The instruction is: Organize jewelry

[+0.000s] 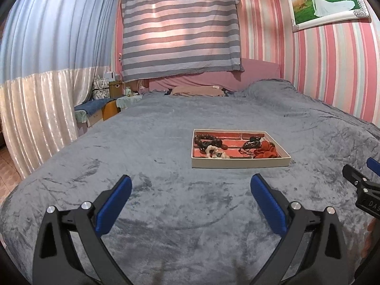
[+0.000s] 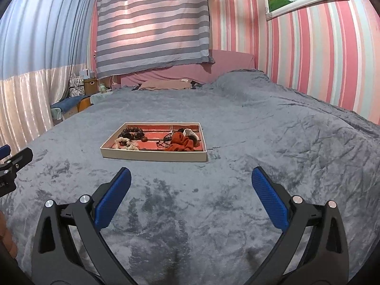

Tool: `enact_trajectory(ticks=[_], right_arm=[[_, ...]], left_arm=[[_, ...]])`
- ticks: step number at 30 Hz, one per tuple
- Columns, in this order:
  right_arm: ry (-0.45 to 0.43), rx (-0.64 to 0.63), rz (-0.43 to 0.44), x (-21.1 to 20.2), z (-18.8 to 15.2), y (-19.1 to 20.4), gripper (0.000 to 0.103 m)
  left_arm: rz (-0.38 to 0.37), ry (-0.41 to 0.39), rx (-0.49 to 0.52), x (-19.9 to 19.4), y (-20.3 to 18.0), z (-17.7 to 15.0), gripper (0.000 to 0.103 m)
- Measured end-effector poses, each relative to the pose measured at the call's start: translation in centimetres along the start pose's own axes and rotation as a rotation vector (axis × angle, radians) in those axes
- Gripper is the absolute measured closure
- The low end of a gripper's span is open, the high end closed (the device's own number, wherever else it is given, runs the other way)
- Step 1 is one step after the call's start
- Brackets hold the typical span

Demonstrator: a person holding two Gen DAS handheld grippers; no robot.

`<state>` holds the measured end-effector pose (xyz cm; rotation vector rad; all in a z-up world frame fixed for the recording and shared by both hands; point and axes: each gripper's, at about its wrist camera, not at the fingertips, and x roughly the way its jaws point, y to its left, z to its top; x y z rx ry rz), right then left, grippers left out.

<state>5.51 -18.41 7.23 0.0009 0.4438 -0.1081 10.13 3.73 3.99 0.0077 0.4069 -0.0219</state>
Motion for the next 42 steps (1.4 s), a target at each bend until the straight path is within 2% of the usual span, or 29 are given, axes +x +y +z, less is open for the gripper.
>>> enact_trajectory(ticks=[42], right_arm=[[-0.007,-0.005,-0.009,-0.2,0.14,0.03,0.004]], left_arm=[[0.012,-0.007,-0.02,0.02,0.7,-0.15,0.005]])
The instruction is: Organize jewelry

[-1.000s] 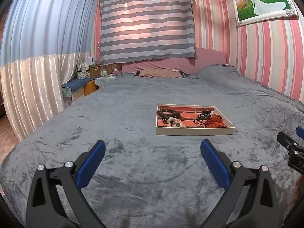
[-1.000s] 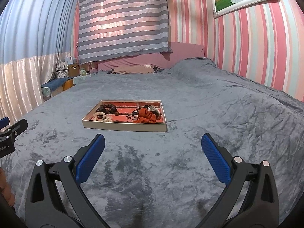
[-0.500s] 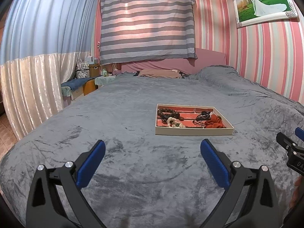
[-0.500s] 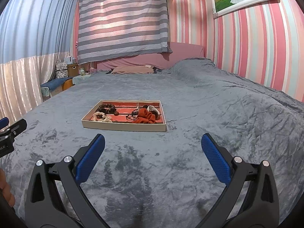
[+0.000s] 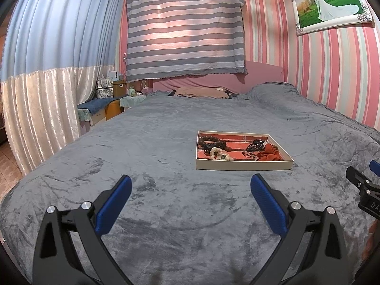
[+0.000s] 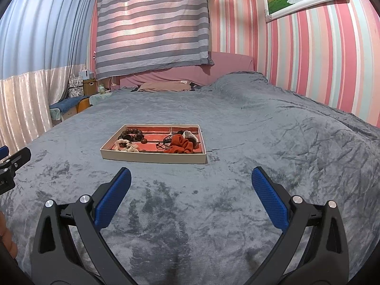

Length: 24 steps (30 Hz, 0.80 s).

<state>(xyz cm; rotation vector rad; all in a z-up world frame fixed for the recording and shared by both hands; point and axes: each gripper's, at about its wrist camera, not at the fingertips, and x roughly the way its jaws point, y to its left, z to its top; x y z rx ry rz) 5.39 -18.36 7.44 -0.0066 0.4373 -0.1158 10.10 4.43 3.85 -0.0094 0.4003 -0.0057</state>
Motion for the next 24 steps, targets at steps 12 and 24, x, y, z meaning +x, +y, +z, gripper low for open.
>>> enact_trajectory(ticks=[12,24], right_arm=[[-0.003,-0.001,-0.004,0.06,0.01,-0.02,0.004],[-0.003,0.0,-0.005,0.02,0.02,0.01,0.004]], left_arm=[[0.009,-0.01,0.004,0.04,-0.05,0.01,0.005],[0.015,-0.015,0.006,-0.11,-0.05,0.1,0.005]])
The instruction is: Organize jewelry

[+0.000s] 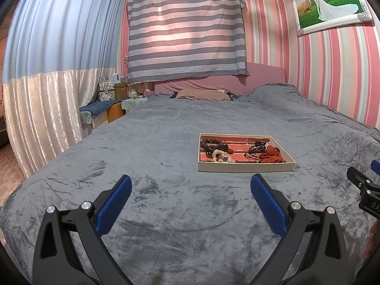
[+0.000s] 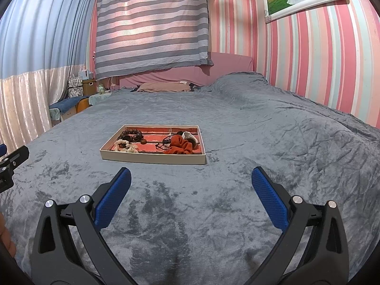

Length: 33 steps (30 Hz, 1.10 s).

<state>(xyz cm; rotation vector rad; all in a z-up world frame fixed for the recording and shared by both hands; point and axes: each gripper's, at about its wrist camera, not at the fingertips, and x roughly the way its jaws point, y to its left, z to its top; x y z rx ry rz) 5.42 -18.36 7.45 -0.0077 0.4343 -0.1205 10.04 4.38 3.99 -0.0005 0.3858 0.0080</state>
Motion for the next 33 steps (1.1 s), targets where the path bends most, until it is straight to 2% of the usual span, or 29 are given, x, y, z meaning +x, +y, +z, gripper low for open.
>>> enact_trajectory(ticks=[33], right_arm=[[0.001,0.0,-0.002,0.08,0.0,0.0,0.004]], left_arm=[[0.006,-0.005,0.0,-0.3,0.11,0.05,0.005]])
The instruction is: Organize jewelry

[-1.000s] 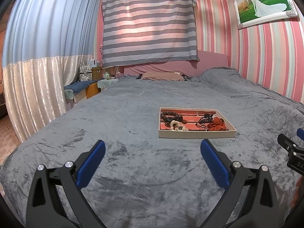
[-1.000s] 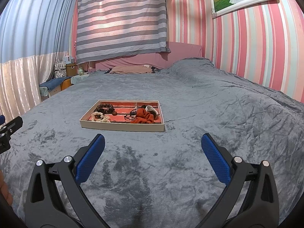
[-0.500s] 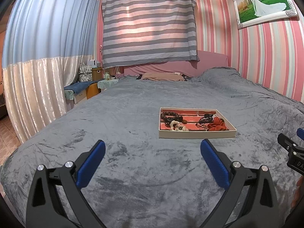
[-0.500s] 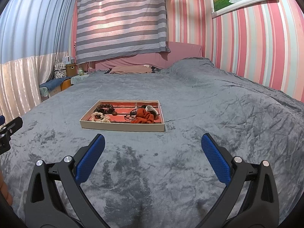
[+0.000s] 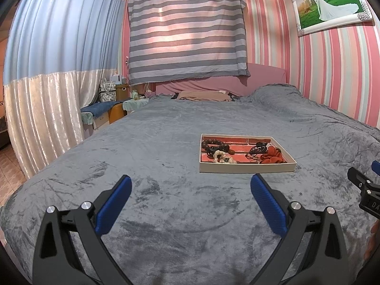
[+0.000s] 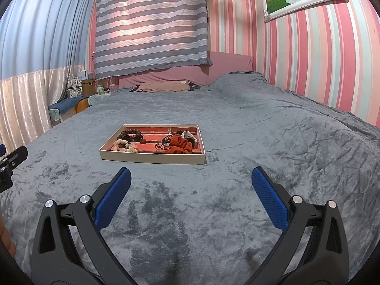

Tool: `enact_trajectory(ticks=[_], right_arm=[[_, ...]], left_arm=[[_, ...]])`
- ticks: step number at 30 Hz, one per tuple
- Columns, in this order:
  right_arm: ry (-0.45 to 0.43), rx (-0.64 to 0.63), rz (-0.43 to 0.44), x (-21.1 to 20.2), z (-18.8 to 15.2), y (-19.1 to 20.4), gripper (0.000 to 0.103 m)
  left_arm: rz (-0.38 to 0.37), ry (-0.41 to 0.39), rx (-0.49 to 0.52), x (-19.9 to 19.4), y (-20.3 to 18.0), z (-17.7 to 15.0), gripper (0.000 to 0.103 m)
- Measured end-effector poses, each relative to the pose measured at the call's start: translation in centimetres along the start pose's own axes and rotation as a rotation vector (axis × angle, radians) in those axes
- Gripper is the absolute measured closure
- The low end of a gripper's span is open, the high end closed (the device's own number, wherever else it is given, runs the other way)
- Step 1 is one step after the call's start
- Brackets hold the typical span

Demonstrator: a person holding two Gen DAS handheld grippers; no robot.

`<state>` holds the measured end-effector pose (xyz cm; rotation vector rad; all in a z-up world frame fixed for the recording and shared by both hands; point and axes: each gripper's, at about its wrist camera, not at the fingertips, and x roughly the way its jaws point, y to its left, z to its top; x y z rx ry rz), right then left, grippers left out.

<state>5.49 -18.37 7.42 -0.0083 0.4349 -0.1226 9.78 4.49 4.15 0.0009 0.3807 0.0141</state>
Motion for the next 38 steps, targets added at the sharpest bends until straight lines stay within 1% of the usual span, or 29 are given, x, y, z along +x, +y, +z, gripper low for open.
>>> enact_trajectory(ticks=[38], right_arm=[[0.004,0.001,0.0,0.05,-0.25,-0.01,0.004]], left_arm=[[0.002,-0.002,0.0,0.05,-0.07,0.14,0.005]])
